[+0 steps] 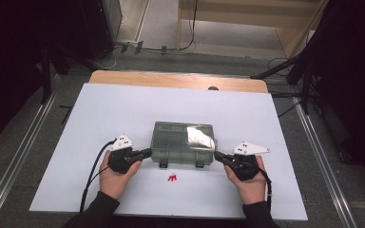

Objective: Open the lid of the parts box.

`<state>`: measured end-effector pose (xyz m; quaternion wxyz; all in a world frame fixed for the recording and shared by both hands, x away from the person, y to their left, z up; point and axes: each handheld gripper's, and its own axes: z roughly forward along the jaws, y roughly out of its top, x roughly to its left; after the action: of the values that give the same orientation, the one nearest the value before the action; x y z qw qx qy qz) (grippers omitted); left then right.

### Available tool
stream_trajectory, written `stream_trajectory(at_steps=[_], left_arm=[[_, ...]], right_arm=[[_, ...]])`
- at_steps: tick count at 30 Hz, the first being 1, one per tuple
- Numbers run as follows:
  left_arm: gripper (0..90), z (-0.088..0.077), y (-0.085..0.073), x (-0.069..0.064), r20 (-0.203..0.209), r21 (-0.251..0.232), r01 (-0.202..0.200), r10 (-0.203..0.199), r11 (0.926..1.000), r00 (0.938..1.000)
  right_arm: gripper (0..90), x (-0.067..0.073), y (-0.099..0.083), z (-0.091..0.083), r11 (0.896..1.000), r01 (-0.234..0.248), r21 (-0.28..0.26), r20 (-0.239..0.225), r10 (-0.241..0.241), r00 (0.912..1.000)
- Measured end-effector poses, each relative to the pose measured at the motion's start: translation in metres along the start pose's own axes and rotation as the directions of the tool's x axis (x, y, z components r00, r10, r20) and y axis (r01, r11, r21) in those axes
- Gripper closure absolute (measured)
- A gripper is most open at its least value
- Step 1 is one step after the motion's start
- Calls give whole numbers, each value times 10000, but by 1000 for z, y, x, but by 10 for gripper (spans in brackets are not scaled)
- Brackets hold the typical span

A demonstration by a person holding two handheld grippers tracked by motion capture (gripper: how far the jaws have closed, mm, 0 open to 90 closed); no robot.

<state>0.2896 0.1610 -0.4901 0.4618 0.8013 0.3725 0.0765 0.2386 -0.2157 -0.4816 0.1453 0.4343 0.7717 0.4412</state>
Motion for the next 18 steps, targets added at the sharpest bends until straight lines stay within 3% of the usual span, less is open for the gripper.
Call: stream_trajectory(at_steps=[18], left_arm=[[893,-3,5,-4,144,-364,-118,124,9993,9998]], right_arm=[[900,-1,7,-2,9987,0,-506,126,6,9999]])
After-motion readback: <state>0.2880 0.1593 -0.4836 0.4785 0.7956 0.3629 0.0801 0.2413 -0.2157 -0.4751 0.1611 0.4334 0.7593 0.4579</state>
